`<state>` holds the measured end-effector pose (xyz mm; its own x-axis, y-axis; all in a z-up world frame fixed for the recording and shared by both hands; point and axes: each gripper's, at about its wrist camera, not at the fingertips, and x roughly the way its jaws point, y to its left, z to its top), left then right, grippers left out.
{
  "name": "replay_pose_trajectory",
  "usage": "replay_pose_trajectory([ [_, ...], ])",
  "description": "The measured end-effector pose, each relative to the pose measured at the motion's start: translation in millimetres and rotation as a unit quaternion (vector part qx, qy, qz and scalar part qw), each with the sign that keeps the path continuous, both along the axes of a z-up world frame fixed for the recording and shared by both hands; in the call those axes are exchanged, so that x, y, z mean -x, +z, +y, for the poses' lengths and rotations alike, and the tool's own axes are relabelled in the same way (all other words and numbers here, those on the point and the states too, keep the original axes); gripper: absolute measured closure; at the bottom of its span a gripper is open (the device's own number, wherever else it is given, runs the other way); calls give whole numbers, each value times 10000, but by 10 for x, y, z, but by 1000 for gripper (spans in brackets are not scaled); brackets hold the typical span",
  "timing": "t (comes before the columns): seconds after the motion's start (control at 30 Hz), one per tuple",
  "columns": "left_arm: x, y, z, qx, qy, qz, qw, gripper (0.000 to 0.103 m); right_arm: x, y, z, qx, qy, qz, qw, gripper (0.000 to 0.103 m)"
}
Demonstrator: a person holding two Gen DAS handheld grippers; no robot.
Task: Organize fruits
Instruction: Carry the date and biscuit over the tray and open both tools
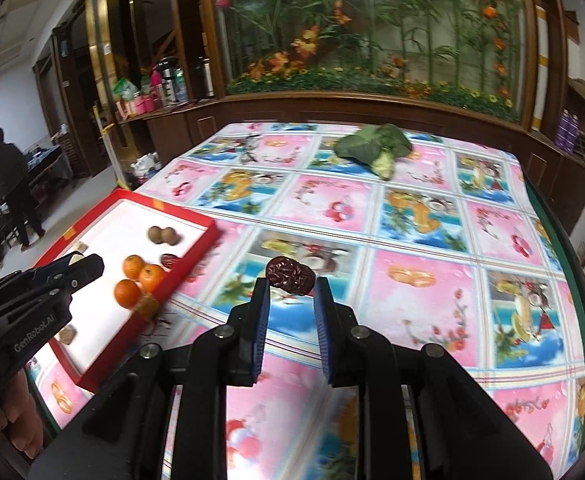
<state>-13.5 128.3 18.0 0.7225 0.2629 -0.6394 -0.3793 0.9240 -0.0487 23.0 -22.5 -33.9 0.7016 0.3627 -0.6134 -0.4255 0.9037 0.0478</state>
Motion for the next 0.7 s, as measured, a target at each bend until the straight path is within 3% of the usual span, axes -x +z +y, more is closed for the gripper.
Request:
replay_pose_trajectory([
  [0.4,188,-8,572,-89,675,26,9977,80,10,-3,736,137,795,-15,9967,79],
  [0.7,364,-33,1018,-94,1318,61,9912,80,-11,17,1176,312,1318,-36,9908,79],
])
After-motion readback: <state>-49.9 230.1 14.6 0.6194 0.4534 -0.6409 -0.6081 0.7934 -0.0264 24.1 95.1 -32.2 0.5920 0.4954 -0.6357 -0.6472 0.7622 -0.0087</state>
